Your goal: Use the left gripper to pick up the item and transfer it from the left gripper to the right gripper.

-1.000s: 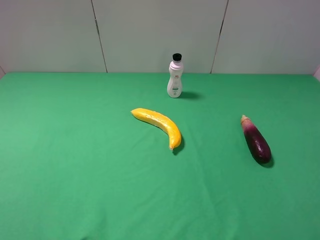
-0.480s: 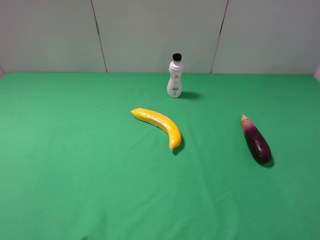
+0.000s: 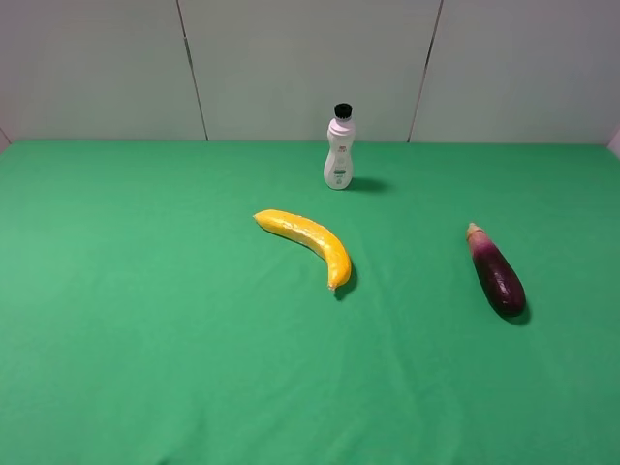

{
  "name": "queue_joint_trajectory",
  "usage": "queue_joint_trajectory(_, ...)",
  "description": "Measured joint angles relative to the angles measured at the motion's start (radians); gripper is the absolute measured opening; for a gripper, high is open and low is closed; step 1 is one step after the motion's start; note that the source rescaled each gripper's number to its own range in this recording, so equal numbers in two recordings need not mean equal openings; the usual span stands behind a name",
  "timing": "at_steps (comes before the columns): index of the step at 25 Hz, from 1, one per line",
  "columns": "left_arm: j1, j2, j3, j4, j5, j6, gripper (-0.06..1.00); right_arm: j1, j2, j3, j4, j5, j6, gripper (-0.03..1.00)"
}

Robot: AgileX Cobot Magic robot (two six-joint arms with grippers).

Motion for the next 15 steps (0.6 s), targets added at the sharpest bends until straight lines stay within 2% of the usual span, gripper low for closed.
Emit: queue_joint_trajectory(15,0.000,0.000,0.000,0.000,0.000,0.000,0.97,0.000,0.000,0.000,0.000,0.000,0.000,1.00)
